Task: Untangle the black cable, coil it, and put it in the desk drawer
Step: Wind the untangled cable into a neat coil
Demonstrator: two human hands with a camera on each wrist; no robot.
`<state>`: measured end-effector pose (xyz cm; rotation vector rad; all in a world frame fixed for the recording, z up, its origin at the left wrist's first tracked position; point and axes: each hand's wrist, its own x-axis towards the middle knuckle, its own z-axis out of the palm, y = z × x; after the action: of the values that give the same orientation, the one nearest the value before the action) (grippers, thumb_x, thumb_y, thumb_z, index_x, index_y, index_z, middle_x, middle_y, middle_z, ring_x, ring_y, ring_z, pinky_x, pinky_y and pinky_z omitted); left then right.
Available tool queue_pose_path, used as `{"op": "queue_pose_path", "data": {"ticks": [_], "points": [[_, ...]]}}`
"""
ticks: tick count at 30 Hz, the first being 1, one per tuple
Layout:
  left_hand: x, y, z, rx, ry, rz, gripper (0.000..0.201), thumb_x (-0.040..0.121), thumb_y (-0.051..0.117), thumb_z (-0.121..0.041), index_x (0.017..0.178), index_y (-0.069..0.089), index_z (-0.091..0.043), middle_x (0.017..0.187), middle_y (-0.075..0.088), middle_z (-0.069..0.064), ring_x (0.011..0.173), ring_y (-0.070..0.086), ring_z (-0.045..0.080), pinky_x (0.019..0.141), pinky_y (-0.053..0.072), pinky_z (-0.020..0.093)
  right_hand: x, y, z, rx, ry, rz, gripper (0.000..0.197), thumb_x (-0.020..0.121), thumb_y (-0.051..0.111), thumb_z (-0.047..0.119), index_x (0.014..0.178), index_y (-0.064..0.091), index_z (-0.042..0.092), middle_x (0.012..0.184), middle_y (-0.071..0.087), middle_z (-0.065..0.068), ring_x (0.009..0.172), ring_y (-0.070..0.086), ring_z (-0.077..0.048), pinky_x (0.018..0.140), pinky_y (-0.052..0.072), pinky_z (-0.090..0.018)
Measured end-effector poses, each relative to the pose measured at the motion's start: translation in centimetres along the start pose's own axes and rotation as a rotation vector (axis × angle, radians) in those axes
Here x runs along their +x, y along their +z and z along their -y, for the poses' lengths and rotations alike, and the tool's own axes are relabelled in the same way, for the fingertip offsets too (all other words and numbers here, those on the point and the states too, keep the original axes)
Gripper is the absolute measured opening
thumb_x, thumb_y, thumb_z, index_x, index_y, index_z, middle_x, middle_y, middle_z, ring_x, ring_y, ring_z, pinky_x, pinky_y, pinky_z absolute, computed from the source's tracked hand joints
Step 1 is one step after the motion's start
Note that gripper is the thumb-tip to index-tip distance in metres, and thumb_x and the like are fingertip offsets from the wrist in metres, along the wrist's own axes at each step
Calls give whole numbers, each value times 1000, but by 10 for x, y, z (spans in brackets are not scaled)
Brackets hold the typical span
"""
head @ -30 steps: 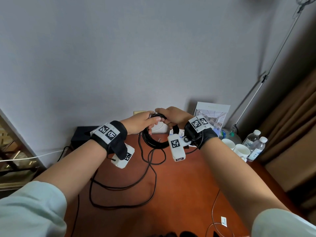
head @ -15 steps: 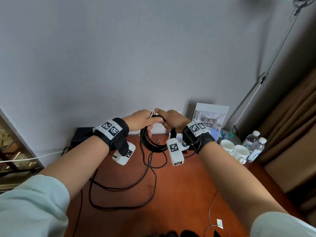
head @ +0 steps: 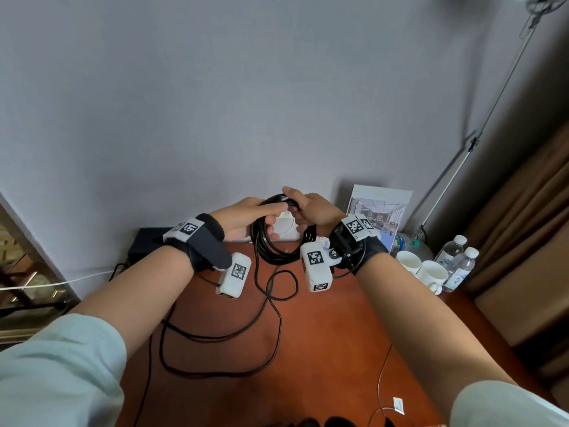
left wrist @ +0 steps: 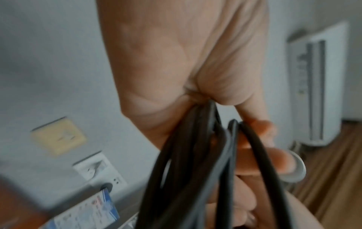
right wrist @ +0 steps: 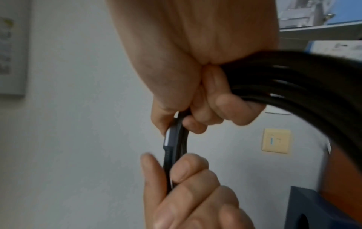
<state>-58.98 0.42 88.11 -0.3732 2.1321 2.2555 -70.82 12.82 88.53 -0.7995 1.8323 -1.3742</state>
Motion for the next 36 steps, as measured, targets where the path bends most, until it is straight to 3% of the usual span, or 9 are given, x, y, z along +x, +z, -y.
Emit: {"op": "queue_pose_path", "data": {"ticks": [4,11,16,21,23,25,30,33,36], "points": [[-2,0,3,-154,-1,29,32,97,45,-39,72,42,-21,52,29,-10,43,31,6,55,47,19,7,1,-5,134,9,-33,50,93,52,47,57,38,16,42,21,7,39,15,-10,41,21,-21],[4,1,1,107,20,-33,46,100,41,-42,62,28,-21,54,17,-7,45,18,9,42,30,16,9,-13,-5,1,-4,121,43,96,48,46,69,49,12,48,32,2,44,28,-15,56,39,-28],[6,11,0,478,65,-45,33,98,47,-38,86,61,-11,56,23,-2,47,26,11,47,39,22,3,-18,14,-315,32,224,48,97,46,47,70,59,9,58,53,-1,55,54,-18,65,47,-28],[19,13,-6,710,34,-132,21,94,56,-18,107,62,-3,57,42,-3,45,44,9,55,46,24,1,4,28,-753,-2,-1,64,98,31,54,57,52,10,53,57,-8,55,56,-23,61,44,-28],[22,11,-7,639,44,-133,23,93,58,-19,91,58,4,54,41,-3,44,43,10,58,47,27,2,9,30,-791,-65,-93,57,100,29,48,60,49,12,62,54,-10,62,55,-27,57,42,-27],[19,9,-7,487,98,-80,27,93,61,-22,74,52,-5,50,36,-2,44,38,10,58,49,26,6,8,29,-754,-89,-145,53,102,29,40,60,44,12,68,53,-12,66,53,-28,54,39,-27],[9,-4,1,-46,53,98,36,86,51,-46,74,46,-13,52,33,-6,48,42,13,79,52,32,17,-1,16,-259,-41,-225,43,95,34,27,56,42,13,38,43,6,40,32,-17,42,28,-23],[9,-4,1,-45,72,44,49,82,37,-64,68,40,-17,51,27,-6,45,33,12,70,52,27,21,-1,7,-42,-7,-228,40,97,31,26,59,40,15,41,38,6,34,23,-12,41,26,-20],[12,2,-5,154,88,-90,56,94,29,-61,60,34,-16,47,25,-3,42,27,14,57,47,25,21,2,0,8,-1,-249,40,96,30,26,59,39,15,39,39,8,36,23,-13,51,35,-26]]}}
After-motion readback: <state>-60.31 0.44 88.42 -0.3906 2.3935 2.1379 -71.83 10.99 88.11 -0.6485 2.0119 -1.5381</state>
